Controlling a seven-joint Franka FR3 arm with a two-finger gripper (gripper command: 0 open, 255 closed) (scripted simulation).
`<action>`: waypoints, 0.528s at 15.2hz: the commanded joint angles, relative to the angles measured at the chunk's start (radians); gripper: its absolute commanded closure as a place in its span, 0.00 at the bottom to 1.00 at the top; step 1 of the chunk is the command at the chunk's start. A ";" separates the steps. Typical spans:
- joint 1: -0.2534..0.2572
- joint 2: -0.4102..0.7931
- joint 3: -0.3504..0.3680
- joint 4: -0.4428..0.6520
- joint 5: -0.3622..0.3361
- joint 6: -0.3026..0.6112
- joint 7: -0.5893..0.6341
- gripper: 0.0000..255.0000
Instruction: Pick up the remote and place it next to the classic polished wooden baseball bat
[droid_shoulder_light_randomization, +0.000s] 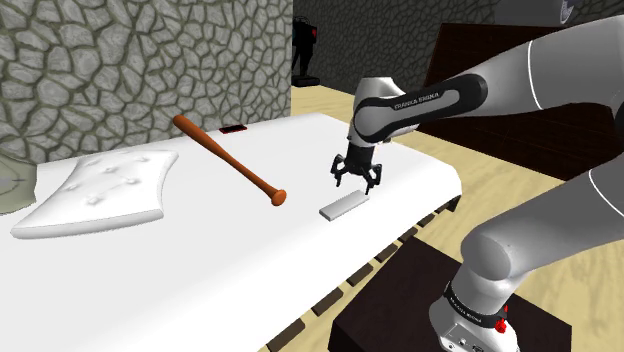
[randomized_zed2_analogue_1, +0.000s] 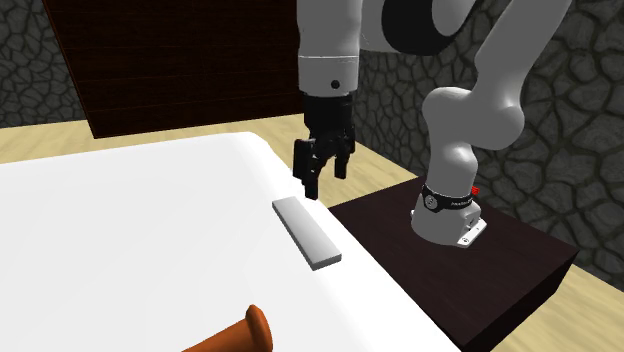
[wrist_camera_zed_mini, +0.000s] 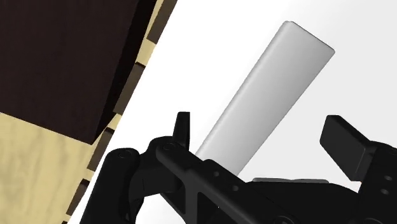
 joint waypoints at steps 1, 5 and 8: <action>-0.040 0.070 0.031 0.002 -0.011 0.075 0.121 0.00; -0.102 0.176 0.069 0.011 -0.047 0.179 0.302 0.00; -0.104 0.206 0.076 -0.008 -0.052 0.226 0.308 0.00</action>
